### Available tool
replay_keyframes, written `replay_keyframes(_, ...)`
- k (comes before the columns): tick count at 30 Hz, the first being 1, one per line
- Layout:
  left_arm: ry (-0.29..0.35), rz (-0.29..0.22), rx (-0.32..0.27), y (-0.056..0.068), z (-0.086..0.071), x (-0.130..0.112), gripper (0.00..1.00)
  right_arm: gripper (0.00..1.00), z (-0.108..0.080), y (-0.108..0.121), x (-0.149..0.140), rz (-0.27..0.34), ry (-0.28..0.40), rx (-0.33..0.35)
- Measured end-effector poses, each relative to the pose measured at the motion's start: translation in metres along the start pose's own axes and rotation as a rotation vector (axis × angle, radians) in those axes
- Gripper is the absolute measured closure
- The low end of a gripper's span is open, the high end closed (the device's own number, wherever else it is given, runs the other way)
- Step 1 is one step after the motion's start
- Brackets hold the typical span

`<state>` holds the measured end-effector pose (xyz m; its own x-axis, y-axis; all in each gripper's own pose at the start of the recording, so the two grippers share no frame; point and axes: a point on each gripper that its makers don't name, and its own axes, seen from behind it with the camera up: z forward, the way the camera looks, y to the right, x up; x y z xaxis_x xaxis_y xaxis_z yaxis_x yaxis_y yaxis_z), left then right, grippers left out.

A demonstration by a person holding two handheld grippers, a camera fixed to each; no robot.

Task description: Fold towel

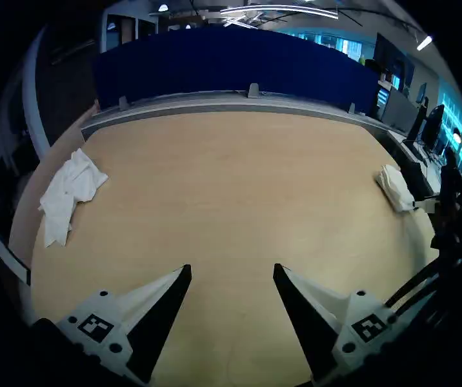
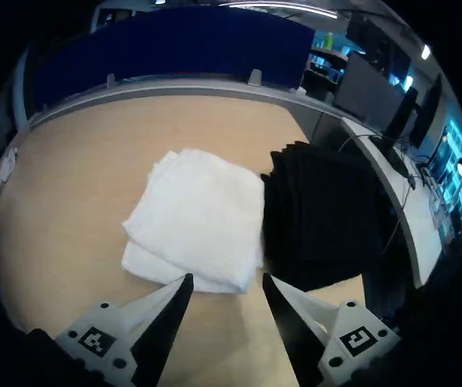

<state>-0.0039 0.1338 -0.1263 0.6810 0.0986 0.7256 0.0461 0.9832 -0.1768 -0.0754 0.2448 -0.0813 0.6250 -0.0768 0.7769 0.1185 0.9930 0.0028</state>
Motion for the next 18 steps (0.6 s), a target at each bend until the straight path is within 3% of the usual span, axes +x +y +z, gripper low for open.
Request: replay_keyframes(18,0.006,-0.024,0.021,-0.013,-0.008,-0.003,0.06,0.17,0.015,-0.093,0.045,-0.082,0.081,0.176)
